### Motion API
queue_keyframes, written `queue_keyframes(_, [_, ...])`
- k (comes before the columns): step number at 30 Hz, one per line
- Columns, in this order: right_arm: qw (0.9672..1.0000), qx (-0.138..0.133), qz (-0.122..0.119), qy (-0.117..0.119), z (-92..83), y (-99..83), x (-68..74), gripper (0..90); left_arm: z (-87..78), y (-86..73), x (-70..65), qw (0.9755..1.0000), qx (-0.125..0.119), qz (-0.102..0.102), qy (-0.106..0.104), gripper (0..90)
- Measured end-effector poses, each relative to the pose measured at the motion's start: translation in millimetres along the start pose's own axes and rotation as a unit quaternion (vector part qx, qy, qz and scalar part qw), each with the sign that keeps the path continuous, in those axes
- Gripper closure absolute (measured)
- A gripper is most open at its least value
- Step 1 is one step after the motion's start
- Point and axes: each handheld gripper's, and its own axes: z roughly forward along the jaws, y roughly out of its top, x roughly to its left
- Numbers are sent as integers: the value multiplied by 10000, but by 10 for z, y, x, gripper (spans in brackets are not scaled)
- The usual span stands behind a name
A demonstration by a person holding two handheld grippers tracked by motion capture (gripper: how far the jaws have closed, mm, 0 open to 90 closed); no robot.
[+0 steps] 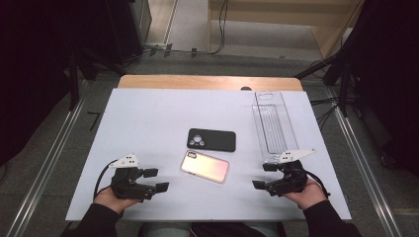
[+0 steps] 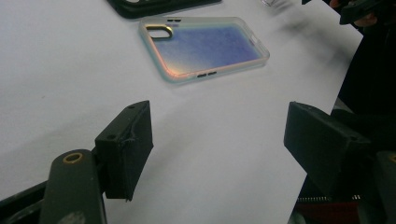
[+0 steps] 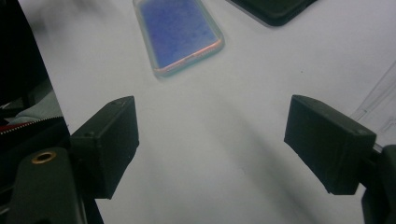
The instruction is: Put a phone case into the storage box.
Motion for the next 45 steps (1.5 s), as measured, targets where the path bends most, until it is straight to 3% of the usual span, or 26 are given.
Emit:
queue_keyframes(3, [10000, -26, 11, -46, -10, 3, -4, 160, -8, 4, -2, 10000, -16, -71, -46, 246])
queue_keyframes(6, [10000, -36, 45, -63, -18, 9, -7, 160, -21, -6, -27, 10000, -13, 42, -24, 246])
queue_keyframes(28, [10000, 26, -49, -76, 22, 23, -8, 160, -23, -23, -2, 10000, -26, -43, -11, 245])
queue_keyframes(45, [10000, 18, -55, -49, 34, 33, 2, 160, -22, -11, -2, 10000, -41, 13, -43, 242])
